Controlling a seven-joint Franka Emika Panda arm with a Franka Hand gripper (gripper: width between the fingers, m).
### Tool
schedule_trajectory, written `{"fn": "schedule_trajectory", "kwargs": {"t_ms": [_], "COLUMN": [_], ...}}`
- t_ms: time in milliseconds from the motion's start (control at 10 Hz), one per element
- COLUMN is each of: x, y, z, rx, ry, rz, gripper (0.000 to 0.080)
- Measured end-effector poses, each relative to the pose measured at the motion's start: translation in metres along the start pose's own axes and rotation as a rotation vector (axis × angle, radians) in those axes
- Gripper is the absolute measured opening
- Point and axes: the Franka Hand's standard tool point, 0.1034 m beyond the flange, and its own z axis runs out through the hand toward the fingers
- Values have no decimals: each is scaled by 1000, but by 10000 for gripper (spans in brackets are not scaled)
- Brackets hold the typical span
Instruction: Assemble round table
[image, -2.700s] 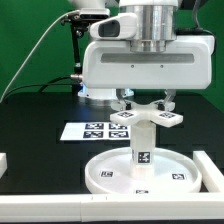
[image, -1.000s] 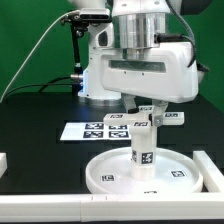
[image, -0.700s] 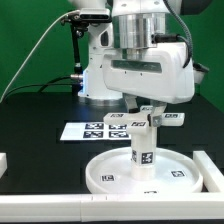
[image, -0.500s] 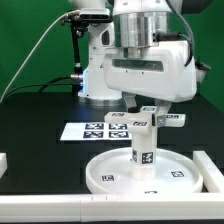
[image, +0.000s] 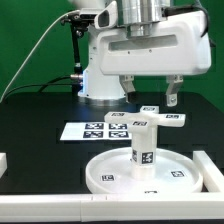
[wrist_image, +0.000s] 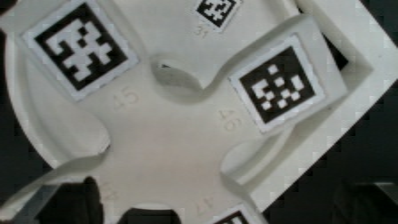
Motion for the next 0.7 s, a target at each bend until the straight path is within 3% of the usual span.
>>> {"fn": "schedule_trajectory", "kwargs": {"t_ms": [200, 400, 700], "x": [-5, -5, -5], "y": [-6, 0, 0], "z": [0, 2, 3], "rx": [-1, -3, -5], "ry": [-6, -5, -6], "rz": [-248, -479, -631], "gripper": [649, 649, 649]}}
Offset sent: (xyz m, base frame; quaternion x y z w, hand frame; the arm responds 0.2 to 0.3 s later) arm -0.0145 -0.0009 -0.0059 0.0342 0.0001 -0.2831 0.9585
